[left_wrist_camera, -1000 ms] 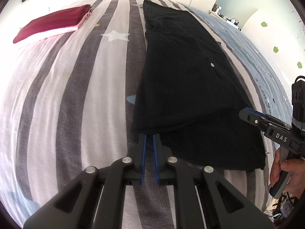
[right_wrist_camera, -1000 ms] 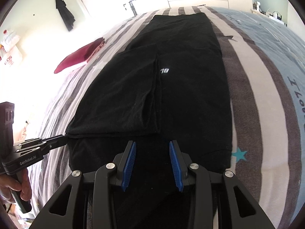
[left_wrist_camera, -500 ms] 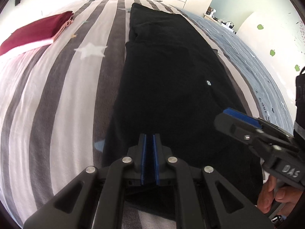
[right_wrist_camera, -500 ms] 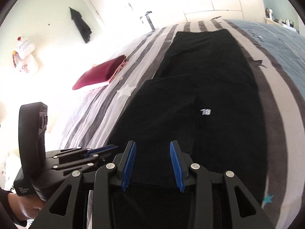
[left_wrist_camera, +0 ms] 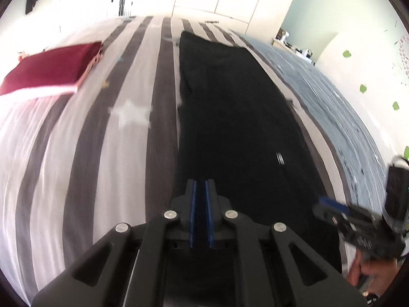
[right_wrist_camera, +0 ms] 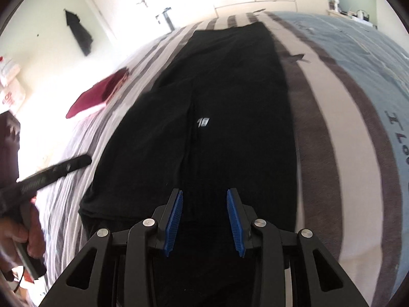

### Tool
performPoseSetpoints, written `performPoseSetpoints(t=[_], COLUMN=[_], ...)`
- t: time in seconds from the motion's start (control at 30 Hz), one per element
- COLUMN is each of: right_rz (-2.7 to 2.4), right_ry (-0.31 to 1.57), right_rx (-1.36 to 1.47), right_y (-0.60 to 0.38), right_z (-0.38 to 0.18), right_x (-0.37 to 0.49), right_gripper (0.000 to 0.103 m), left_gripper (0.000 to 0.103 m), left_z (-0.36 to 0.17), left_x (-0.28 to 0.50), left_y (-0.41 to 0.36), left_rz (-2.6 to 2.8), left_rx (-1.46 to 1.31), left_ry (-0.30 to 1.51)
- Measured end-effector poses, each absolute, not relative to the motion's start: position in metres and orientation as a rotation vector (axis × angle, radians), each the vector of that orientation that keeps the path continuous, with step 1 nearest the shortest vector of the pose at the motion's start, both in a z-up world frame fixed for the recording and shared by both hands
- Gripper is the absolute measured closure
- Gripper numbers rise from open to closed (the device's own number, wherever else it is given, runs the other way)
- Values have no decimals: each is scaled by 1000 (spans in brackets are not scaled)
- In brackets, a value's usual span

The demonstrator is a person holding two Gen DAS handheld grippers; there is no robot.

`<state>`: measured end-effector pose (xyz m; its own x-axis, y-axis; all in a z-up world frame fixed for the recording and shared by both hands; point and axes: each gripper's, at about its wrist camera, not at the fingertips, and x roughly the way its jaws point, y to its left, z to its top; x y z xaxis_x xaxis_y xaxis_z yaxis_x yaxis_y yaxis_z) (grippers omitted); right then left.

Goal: Fold clothes

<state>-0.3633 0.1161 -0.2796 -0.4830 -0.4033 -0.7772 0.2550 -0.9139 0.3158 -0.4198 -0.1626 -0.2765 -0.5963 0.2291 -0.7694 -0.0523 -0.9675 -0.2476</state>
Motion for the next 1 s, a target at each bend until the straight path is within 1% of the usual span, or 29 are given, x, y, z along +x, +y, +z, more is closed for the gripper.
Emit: performPoseSetpoints(t=[0.17,0.27,0.37,0.6,0.8,1.0], right_rz=[-2442,-2456,-2469,-2481,-2476,-2489], right_ry=[-227,-230,-240,-252,-202,-170], right_rx=[1283,1269,1268,1292,1332,1387], right_y=[115,114,113,118,126,145], right_z=[-271,-269,-268,-273,-281,-285], right_x=[-382,-392,-395,-399,-390,-372], right_gripper=[70,70,70,70,70,70], left_gripper=[97,97,97,97,97,97], left_z=[-290,-305,-315,-314,-309,-300], left_x=[-496,-513,-507,-444,-382,-340], left_y=[-158,-153,-156,-169,-176,-177], left_rz=[2631,2619,2609,2603,2588,2556], left_rx=[-1307,-1341,-1368,-1406,-1459,-1516], left_ry=[-271,-207,-231,-279,-290,-240])
